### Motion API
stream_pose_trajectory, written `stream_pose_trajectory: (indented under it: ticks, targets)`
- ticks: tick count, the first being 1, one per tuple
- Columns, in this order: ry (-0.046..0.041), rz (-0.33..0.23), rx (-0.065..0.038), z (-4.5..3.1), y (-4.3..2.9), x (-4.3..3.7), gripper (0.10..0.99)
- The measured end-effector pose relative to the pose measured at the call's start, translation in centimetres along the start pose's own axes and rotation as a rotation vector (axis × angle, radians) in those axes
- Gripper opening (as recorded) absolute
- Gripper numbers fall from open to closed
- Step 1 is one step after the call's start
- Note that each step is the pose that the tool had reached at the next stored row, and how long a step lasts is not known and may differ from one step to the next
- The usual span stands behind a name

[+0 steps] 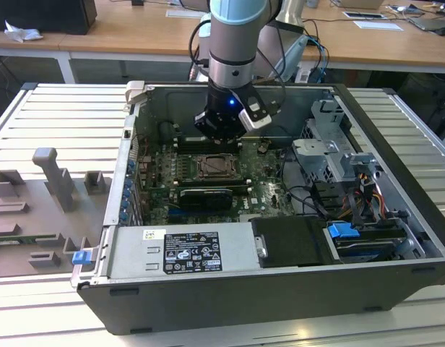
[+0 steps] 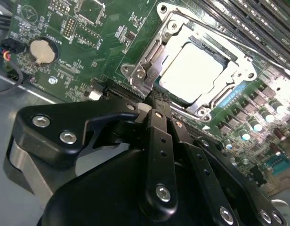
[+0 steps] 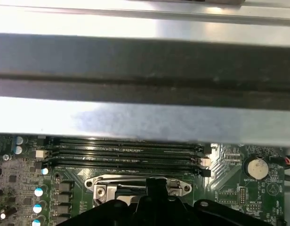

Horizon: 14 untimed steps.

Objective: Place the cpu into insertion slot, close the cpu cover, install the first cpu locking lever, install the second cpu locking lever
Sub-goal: 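Install the second cpu locking lever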

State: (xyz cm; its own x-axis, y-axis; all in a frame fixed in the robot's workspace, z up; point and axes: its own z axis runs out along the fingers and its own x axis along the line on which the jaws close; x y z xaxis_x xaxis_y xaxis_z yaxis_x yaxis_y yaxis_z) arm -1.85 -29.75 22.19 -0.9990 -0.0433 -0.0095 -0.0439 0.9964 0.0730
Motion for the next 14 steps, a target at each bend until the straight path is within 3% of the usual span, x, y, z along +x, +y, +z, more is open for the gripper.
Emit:
stream_pose_trajectory:
  ticks: [2, 11, 14]
  targets:
    - [0.0, 0.0, 0.0, -0.86, 0.06, -0.01, 0.106]
    - [0.0, 0.0, 0.0, -1.06, -1.39, 0.05, 0.106]
    - [0.0, 0.0, 0.0, -1.53, -1.45, 0.06, 0.106]
